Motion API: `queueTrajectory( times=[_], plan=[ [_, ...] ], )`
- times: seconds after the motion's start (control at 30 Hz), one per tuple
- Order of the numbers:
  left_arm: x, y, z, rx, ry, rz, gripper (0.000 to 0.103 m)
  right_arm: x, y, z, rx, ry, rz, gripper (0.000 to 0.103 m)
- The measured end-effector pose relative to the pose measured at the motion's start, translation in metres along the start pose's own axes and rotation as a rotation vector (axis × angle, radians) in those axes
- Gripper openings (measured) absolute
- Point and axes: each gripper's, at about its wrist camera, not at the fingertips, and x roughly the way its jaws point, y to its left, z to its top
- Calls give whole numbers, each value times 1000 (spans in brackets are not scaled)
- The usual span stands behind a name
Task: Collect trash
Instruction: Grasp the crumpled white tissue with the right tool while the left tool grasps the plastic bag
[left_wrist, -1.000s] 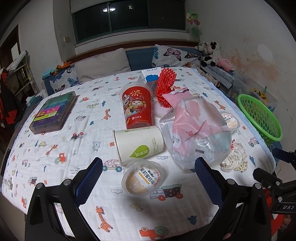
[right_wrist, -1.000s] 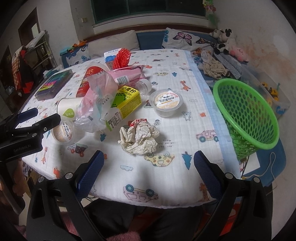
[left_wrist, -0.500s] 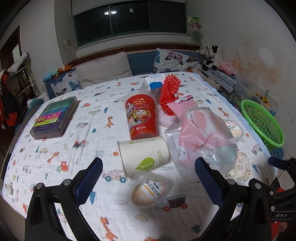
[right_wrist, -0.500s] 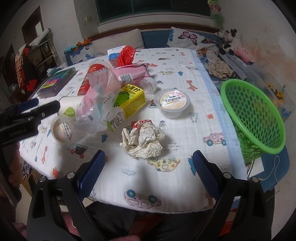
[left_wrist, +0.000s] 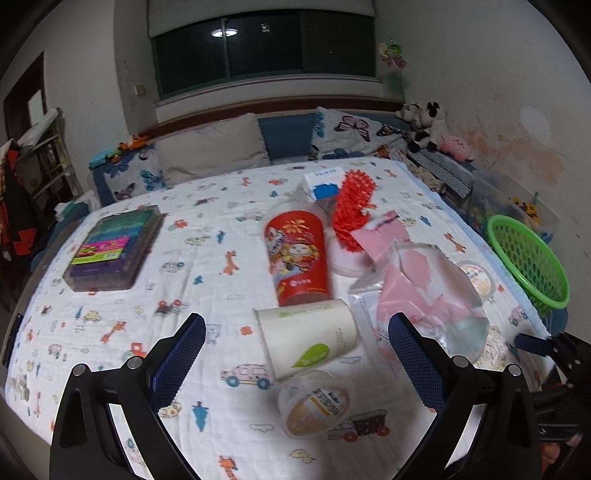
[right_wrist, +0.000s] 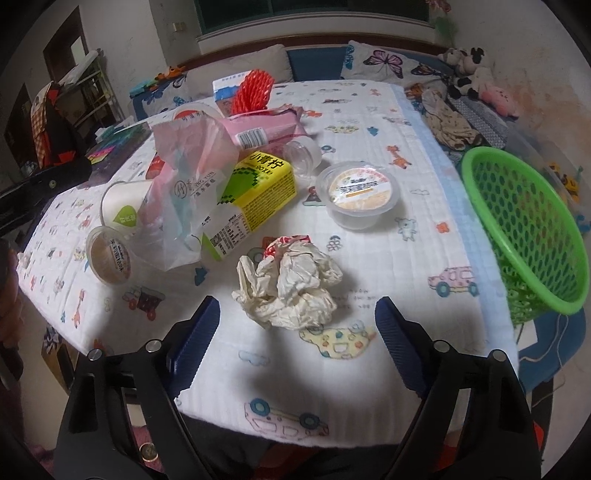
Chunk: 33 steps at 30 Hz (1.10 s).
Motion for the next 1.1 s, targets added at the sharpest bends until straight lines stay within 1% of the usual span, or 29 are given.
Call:
queueTrajectory(
  times=[0.1, 0.17, 0.33, 0.43, 0.53, 0.67, 0.73, 0.8, 0.9, 0.97, 1.0, 1.03, 1.1],
  plan=[
    [6, -4, -2, 14, 27, -47, 96, 9, 1, 3, -2, 6, -1, 79],
    [11, -9, -3, 32, 38, -63, 96, 13, 1, 3, -4, 7, 5, 72],
    [26, -21, -1, 70, 61, -133, 95, 13, -2, 3, 9, -3, 30, 62],
    [33, -27, 2, 104, 60, -167, 84, 10, -4, 3, 13, -14, 32, 57],
    [45, -34, 5, 132, 68, -212, 77, 5, -7, 1, 16, -28, 26, 54],
    [56, -40, 6, 156, 76, -256, 73, -3, -9, 0, 20, -45, 22, 53],
    [59, -43, 7, 166, 80, -278, 72, -8, -11, 0, 25, -57, 19, 53],
    [64, -45, 7, 171, 92, -296, 68, -13, -14, 1, 30, -67, 13, 53],
    [70, -45, 7, 170, 112, -338, 60, -19, -19, 4, 42, -79, 10, 53],
    [74, -46, 7, 173, 121, -360, 50, -24, -23, 5, 51, -89, 3, 53],
    [75, -47, 7, 177, 125, -372, 48, -26, -24, 5, 54, -94, -1, 53],
    [76, -47, 7, 177, 128, -387, 41, -29, -27, 6, 59, -100, -5, 53],
    [76, -47, 6, 173, 125, -402, 38, -34, -32, 7, 71, -111, -10, 53]
  ],
)
